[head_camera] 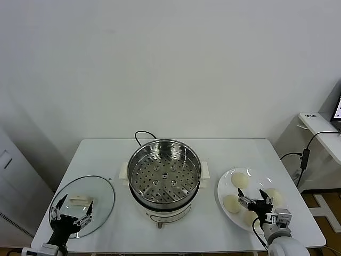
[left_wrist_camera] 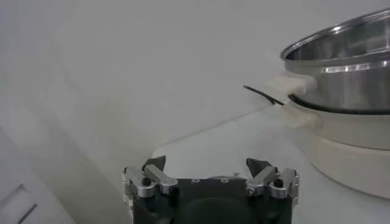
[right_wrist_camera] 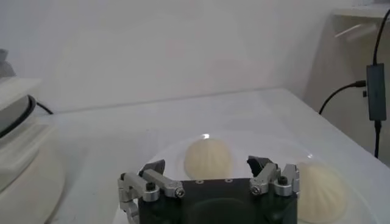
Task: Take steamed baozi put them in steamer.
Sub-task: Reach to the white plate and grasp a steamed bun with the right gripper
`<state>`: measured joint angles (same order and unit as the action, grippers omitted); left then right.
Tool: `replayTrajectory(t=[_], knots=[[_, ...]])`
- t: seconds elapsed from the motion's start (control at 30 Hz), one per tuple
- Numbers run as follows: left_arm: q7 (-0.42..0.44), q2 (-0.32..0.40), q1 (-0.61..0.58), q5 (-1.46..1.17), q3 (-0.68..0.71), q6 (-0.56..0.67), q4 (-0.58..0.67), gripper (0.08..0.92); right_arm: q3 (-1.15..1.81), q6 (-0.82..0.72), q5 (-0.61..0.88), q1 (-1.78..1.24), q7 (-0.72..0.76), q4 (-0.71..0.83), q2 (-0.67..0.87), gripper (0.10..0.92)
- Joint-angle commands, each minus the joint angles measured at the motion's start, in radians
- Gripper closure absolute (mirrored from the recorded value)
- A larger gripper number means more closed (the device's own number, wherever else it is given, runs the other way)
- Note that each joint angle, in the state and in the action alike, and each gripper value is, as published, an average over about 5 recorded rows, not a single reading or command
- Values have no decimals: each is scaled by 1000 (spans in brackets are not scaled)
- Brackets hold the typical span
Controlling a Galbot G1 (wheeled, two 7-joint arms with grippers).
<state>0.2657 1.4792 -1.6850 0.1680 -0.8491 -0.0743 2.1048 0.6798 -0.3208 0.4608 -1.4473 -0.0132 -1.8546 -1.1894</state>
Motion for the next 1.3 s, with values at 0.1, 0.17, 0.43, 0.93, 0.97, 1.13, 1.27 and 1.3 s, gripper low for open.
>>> replayTrajectory(t=[0.1, 0.17, 0.43, 0.93, 0.97, 1.13, 1.27, 1.3], knots=[[3, -3, -3, 0, -3, -2, 4, 177, 15, 47, -28, 0, 158, 25, 130, 203], [3, -6, -5, -1, -3, -1, 5, 177, 31, 82, -71, 8, 289, 57, 230, 203], [4, -8, 1, 2, 7, -1, 7, 177, 15, 317, -302, 256, 934, 326, 736, 203], [4, -8, 13, 15, 19, -5, 5, 177, -912, 355, -629, 1272, 1412, 624, 757, 203], [4, -9, 13, 15, 19, -5, 5, 177, -960, 348, -633, 1312, 1414, 640, 735, 203], [4, -14, 15, 15, 17, -7, 5, 177, -1101, 333, -666, 1392, 1381, 697, 616, 203], [4, -14, 14, 14, 14, -8, 7, 177, -1146, 329, -715, 1388, 1346, 728, 534, 203], [4, -13, 13, 14, 13, -8, 7, 177, -1151, 327, -721, 1381, 1339, 735, 516, 203]])
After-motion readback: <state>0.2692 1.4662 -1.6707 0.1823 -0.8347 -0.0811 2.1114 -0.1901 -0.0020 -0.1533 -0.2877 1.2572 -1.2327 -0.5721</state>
